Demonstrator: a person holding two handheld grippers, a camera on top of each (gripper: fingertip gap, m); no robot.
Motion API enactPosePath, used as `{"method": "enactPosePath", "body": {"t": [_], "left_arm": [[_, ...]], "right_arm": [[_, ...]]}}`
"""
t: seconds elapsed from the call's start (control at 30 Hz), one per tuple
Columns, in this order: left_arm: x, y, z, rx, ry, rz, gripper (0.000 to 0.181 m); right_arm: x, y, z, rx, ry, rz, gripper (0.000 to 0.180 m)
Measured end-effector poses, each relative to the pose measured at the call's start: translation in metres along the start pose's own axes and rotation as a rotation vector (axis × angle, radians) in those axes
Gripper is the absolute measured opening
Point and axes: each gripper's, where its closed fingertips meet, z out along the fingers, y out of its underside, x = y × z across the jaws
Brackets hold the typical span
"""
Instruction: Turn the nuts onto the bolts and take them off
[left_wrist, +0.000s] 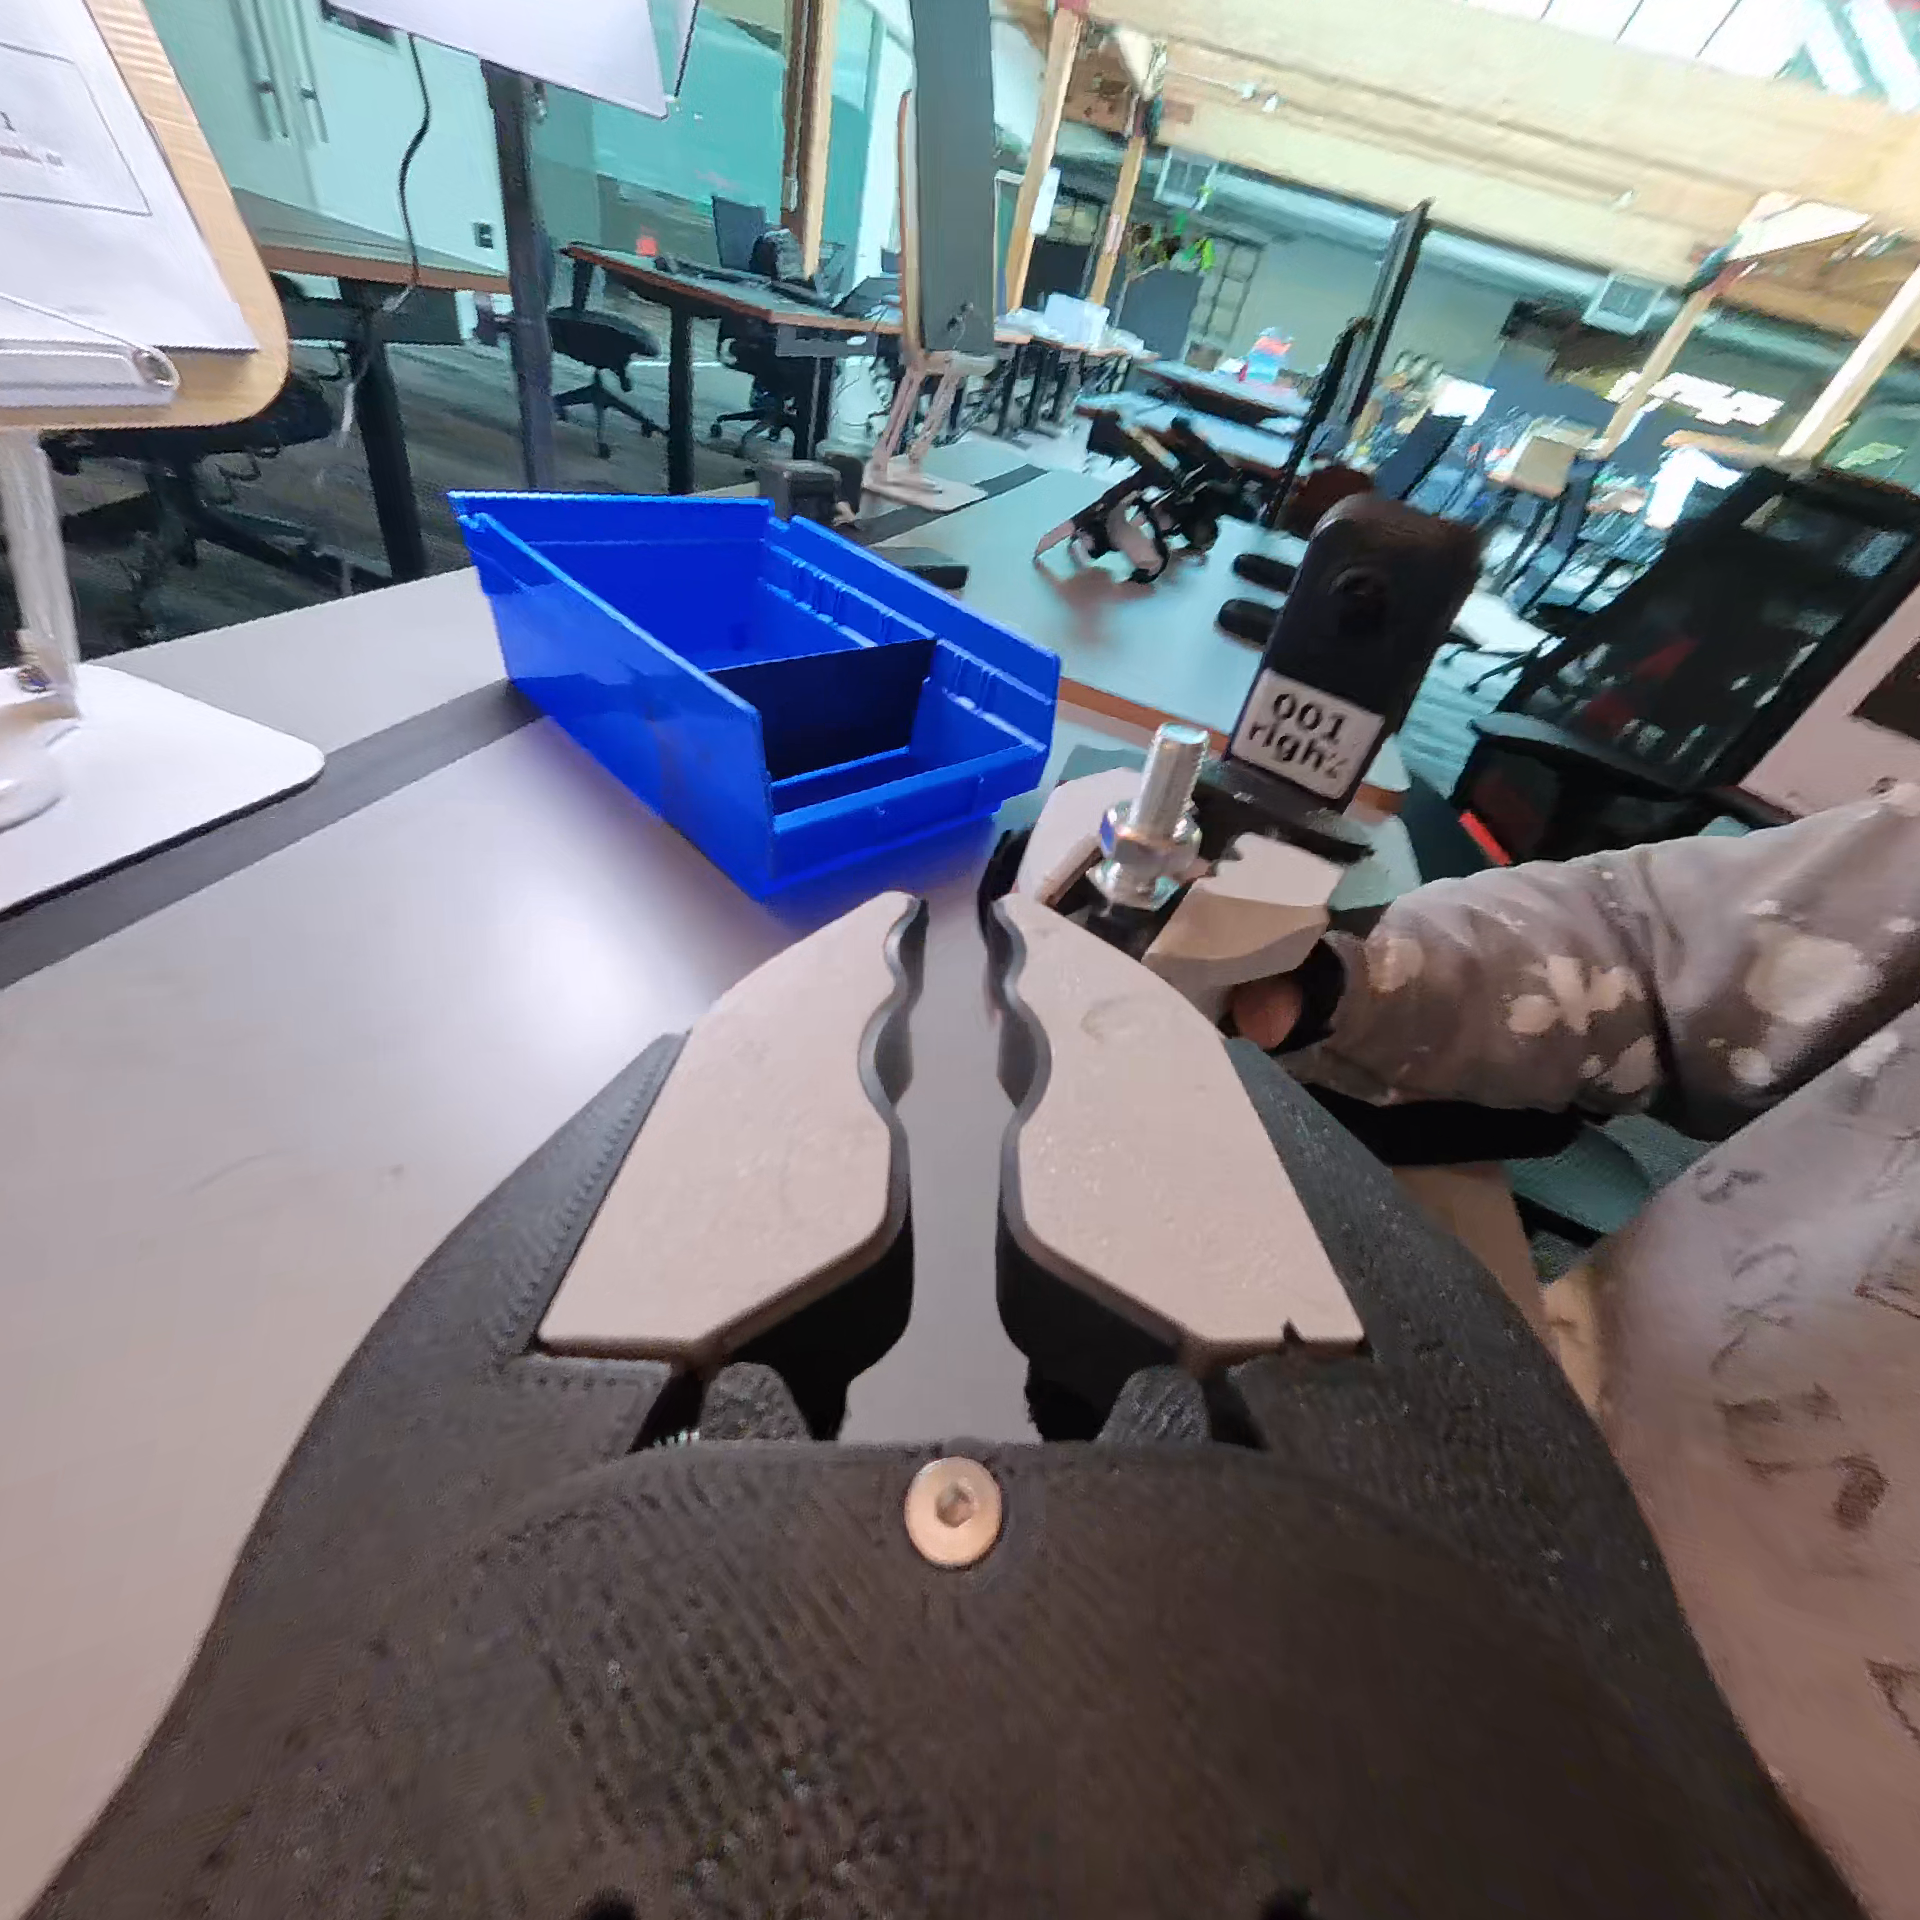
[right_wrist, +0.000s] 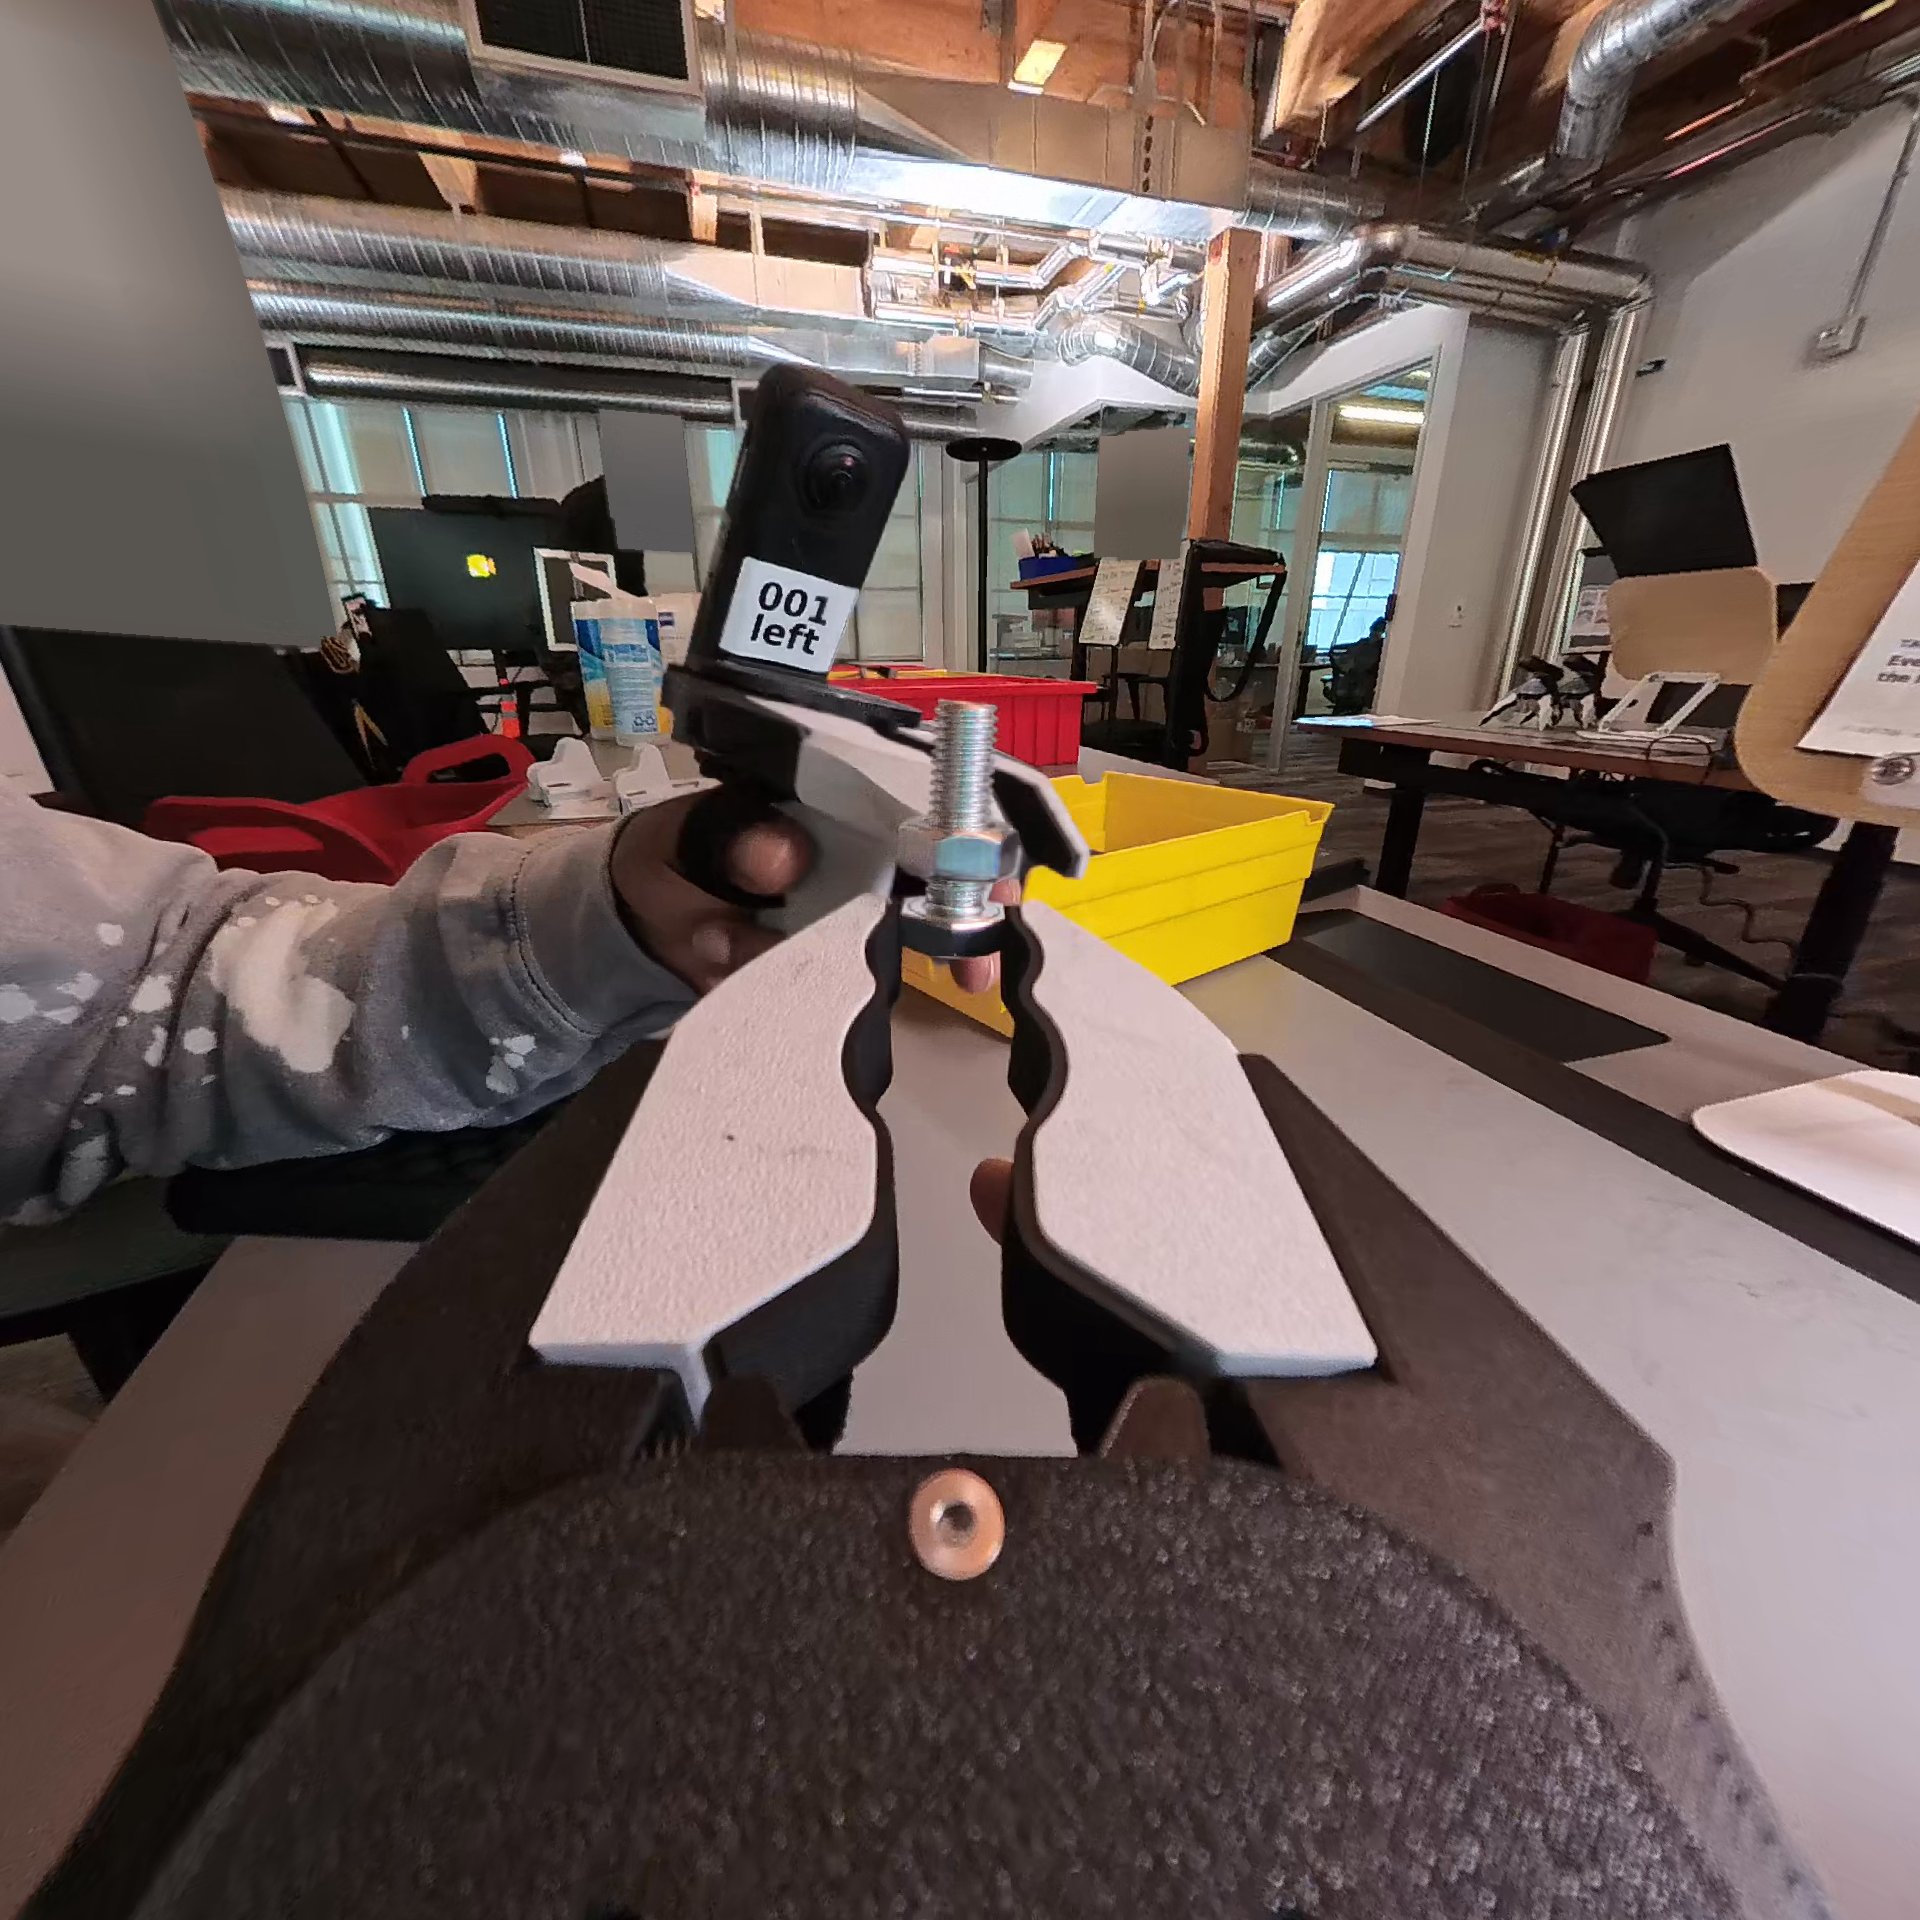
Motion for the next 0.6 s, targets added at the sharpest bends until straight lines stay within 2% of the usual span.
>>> {"method": "enactPosePath", "body": {"t": [0.13, 0.2, 0.23, 0.3, 0.33, 0.5, 0.6], "left_arm": [[0.024, 0.000, 0.007, 0.013, 0.120, 0.009, 0.029], [0.027, 0.003, 0.011, -0.003, 0.116, 0.025, 0.030], [0.025, 0.003, 0.010, -0.002, 0.106, 0.028, 0.027], [0.001, 0.003, 0.006, -0.017, -0.032, 0.024, 0.003], [-0.005, 0.004, 0.003, -0.019, -0.056, 0.029, 0.004], [0.022, -0.004, 0.005, 0.032, 0.106, 0.008, 0.027], [0.027, 0.003, 0.011, -0.004, 0.112, 0.027, 0.030]], "right_arm": [[0.000, 0.006, 0.002, -0.020, 0.004, 0.004, 0.018], [-0.001, 0.006, 0.002, -0.024, 0.007, 0.001, 0.018], [0.001, 0.006, 0.001, -0.022, 0.014, 0.006, 0.018], [0.002, 0.001, -0.001, 0.003, -0.002, 0.020, 0.018], [0.002, -0.001, -0.001, 0.005, 0.002, 0.014, 0.018], [0.002, 0.006, 0.001, -0.022, 0.012, 0.005, 0.018], [0.000, 0.006, 0.002, -0.029, 0.012, -0.001, 0.018]]}}
